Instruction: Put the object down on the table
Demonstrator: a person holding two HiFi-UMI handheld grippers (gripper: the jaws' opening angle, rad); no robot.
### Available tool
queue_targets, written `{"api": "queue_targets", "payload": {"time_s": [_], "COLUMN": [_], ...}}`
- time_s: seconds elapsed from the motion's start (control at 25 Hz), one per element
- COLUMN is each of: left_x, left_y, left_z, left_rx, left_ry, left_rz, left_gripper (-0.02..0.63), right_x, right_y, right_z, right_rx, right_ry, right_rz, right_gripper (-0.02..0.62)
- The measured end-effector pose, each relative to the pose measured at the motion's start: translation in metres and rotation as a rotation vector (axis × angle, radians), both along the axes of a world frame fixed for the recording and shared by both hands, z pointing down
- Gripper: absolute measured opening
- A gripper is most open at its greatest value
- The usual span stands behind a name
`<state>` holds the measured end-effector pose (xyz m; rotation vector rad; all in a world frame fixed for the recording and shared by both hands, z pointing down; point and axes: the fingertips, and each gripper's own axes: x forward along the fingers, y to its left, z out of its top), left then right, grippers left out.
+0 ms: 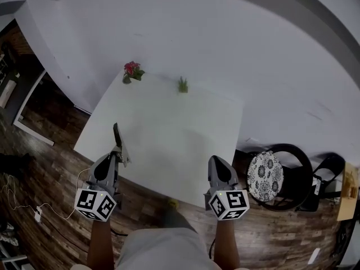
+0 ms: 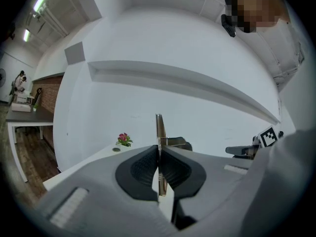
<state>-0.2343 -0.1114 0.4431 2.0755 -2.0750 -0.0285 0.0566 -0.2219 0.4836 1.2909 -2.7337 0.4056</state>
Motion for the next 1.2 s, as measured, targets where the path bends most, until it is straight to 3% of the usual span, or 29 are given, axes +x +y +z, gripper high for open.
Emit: {"api": "queue_targets", "payload": {"time_s": [0.56,0.84,1.2], "left_x": [0.021,0.020,0.007], "left_y": [-0.055,-0.060,-0.088], "left_z": [-0.001,0.000,0.005], "left_rx": [-0.054,-0.053,-0.046], "left_ry": [-0.082,-0.071,-0.034], "left_rz": [0.030,0.064,0.165], "left_gripper": [0.009,0.009,0.009], "right_x": [0.010,0.010,0.010], "right_y": [-0.054,-0.049,-0.049], "right_z": [0.012,0.009,0.004], "right_rx": [-0.051,-0.044,-0.041], "right_ry": [-0.050,-0.033,-0.009], "right_rz": [0.001,0.025,0.129], "right_gripper": [0.003,0.003,0.003]}}
